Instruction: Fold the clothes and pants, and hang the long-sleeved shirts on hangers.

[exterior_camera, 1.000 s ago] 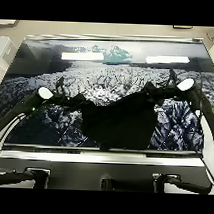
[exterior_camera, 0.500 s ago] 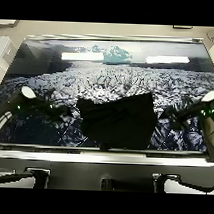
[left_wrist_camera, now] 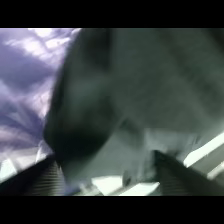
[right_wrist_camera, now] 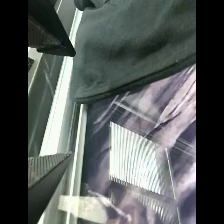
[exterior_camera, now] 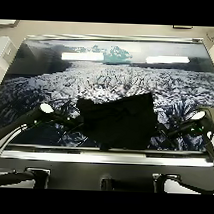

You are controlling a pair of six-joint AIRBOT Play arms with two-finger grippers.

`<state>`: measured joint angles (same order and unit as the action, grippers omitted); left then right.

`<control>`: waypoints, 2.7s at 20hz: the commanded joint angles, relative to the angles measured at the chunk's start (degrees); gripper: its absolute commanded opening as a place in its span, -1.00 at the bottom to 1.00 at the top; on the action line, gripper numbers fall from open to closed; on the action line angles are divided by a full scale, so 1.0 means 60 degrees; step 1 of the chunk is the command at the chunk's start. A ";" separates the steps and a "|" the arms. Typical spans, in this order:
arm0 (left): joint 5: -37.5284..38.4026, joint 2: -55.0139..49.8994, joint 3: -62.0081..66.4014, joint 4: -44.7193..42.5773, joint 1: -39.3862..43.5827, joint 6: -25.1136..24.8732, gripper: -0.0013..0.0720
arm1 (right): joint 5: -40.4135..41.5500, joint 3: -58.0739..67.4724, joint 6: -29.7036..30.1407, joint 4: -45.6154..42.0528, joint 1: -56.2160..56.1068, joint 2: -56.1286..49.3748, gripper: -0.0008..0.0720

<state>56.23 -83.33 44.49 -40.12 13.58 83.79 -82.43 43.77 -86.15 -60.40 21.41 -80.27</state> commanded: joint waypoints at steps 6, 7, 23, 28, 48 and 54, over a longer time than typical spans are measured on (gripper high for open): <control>-0.0404 -0.0033 -0.0095 0.0375 0.0310 -0.0481 -0.89 | 0.1326 -0.0900 0.0550 0.1326 -0.0586 0.0015 0.93; -0.0280 -0.0022 -0.0095 0.0375 0.0310 -0.0481 -0.89 | 0.1508 -0.0900 0.0546 0.1362 -0.1067 0.0015 0.93; 0.0619 0.4852 0.9260 0.0375 -0.1574 -0.0834 -0.89 | 0.3085 1.0517 0.1089 0.0969 -0.2240 0.3727 -0.87; -0.0561 0.6051 1.1683 0.0368 -0.1577 -0.0831 -0.89 | 0.4313 1.1460 0.0885 0.0725 -0.2240 0.6091 -0.87; -0.1876 0.0255 0.4120 -0.1173 -0.1235 0.0182 -0.89 | 0.1625 0.8127 -0.1701 0.1388 -0.2244 -0.1574 -0.87; -0.0368 -0.1774 0.4124 0.0667 -0.1198 0.0608 -0.89 | 0.0776 0.8127 -0.2033 0.2787 -0.2521 -0.3479 -0.87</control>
<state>50.65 -89.27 70.22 -41.39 6.17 86.02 -76.27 92.95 -96.77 -47.44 7.31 -96.73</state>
